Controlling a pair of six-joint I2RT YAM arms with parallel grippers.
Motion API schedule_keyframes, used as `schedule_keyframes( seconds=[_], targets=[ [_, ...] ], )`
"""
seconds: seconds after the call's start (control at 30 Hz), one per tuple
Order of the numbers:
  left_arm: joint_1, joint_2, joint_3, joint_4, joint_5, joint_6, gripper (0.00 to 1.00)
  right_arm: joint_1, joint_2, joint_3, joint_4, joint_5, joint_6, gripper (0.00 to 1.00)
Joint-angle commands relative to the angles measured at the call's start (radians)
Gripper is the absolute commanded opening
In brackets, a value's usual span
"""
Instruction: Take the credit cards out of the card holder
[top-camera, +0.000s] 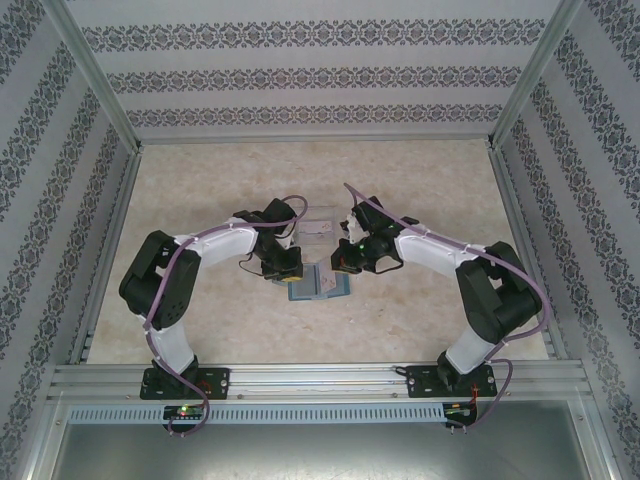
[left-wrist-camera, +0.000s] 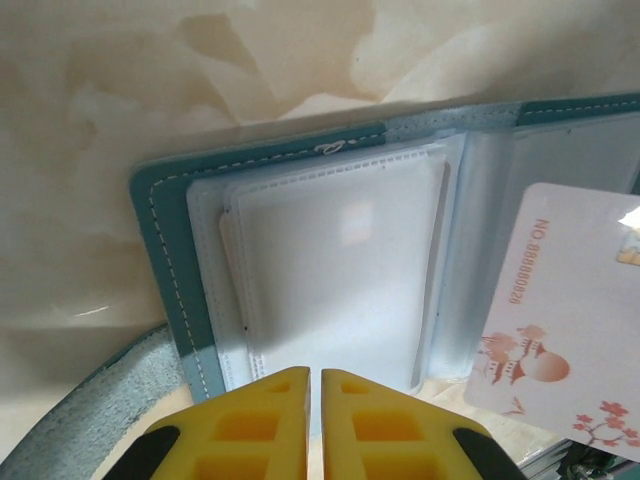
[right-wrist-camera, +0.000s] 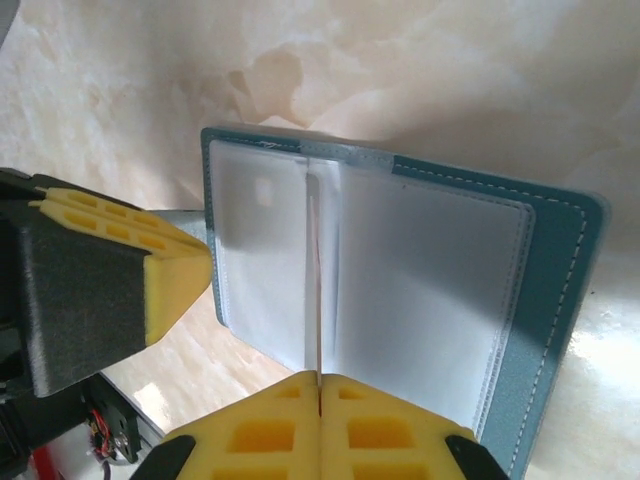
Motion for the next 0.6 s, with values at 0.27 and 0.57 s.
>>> schedule_keyframes(
  seconds=[0.27,0.57],
  targets=[
    [0.053,-0.056,-0.037,-0.044,-0.032,0.025,0.11,0.014,-0.014,0.215,-0.298,0.131,-0.456,0.02],
    [0.114,-0.073,-0.056,-0.074,-0.042,0.073,0.10,0.072,0.043,0.412,-0.506,0.239,-0.897,0.04]
  ],
)
